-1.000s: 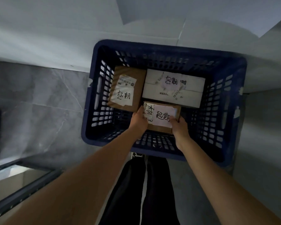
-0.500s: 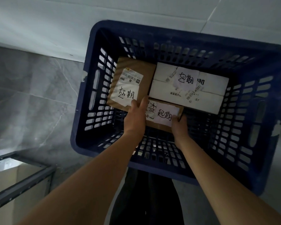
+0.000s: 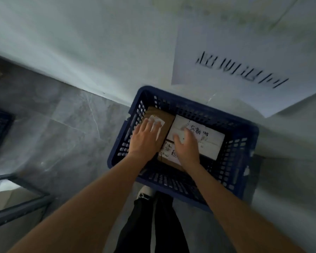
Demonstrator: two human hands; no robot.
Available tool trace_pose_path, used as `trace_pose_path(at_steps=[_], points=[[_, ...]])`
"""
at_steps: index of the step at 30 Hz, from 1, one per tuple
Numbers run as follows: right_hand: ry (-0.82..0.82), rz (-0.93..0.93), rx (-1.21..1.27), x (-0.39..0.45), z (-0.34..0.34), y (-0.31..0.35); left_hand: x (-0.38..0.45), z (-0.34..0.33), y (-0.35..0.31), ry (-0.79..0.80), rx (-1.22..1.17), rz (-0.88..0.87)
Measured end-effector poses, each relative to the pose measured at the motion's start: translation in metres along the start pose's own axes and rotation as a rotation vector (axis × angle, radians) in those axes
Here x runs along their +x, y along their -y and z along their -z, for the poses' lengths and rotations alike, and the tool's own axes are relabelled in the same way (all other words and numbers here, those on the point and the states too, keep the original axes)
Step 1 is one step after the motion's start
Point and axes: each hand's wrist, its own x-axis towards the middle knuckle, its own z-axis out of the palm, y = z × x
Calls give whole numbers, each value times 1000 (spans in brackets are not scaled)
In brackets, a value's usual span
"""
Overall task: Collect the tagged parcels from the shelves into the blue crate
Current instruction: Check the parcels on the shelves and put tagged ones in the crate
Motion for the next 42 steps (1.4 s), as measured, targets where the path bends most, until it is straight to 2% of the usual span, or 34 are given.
trace_pose_path(at_steps=[5, 8, 13, 18, 25, 30, 34, 40, 42], points=[[113, 610, -406, -49, 54, 177, -28, 167, 37, -269, 102, 45], [60, 868, -545, -80, 66, 281, -61, 258, 67, -431, 115, 141], [-40, 1141, -644, -161, 42, 430, -166, 372, 132, -636, 146, 371], [-39, 1443, -646, -276, -19, 518, -316, 428, 200, -790, 231, 570], [159, 1812, -654, -469, -128, 563, -569, 431, 261, -819, 372, 1000], [249, 2127, -580, -611, -187, 563, -726, 415, 260, -780, 455, 1288], [398, 2286, -436, -712, -222, 555, -815, 394, 248, -762, 468, 1545], [657, 2457, -436, -828, -271, 527, -905, 358, 215, -669, 418, 1896], [716, 2498, -451, -855, -285, 511, -924, 339, 204, -628, 385, 1962]])
